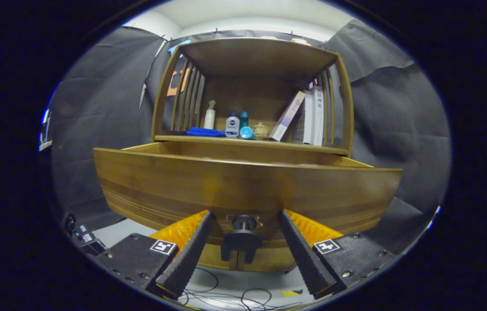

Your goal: Pull open the drawer, take out the items inside it, and place them on the countertop above the cabinet.

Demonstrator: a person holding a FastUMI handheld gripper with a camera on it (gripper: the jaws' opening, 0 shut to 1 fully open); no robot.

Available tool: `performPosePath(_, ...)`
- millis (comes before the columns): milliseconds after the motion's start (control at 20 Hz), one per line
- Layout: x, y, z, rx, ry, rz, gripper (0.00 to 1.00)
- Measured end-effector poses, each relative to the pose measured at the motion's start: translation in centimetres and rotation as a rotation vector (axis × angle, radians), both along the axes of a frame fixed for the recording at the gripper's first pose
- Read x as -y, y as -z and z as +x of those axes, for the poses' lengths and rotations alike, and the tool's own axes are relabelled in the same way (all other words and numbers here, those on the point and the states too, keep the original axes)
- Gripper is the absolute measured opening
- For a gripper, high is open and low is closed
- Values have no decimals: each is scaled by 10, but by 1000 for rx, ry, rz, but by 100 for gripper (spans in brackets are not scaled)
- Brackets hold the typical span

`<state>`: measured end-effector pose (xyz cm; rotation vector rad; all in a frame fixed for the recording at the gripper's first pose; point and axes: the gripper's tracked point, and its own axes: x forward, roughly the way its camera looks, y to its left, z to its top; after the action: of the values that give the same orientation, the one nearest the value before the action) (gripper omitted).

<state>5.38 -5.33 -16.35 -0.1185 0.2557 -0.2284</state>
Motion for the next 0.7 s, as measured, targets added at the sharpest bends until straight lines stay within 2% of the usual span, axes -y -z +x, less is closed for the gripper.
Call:
performPosePath(400, 7, -8, 50, -39, -26, 13, 100)
performPosePath(700, 6, -7, 80, -57, -53, -36, 100)
